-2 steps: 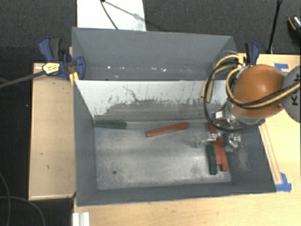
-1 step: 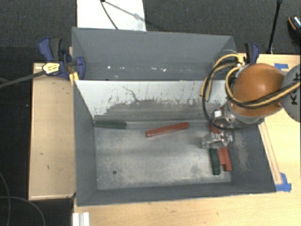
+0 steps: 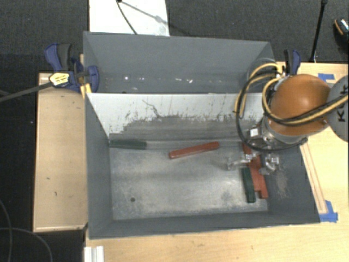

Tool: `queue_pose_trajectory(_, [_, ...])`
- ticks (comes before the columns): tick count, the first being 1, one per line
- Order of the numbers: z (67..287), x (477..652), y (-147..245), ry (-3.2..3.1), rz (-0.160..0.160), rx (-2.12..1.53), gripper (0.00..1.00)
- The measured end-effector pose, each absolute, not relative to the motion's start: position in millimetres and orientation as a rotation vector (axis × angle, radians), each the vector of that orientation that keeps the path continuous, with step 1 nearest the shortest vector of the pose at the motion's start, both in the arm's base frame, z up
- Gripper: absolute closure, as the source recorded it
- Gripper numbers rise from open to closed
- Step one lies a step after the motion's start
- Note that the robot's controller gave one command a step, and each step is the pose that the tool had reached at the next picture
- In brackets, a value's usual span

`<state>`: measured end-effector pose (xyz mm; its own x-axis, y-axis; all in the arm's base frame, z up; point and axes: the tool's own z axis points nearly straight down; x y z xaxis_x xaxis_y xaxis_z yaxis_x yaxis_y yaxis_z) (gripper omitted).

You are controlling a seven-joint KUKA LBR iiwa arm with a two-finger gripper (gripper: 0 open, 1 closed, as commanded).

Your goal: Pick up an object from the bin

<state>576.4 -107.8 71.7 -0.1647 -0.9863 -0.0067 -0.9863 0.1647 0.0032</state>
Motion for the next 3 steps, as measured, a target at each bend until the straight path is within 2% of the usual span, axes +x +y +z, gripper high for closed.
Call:
queue_pose_trajectory(1, [73.0,577.5,-104.2,2.394,0.015,-2.023,1.0])
queue_pose_trajectory(2, [71.7,576.2,-107.9,2.398,0.012,-2.028,0.0])
queue_pose_trajectory(3, [72.9,577.4,-104.2,2.395,0.017,-2.023,1.0])
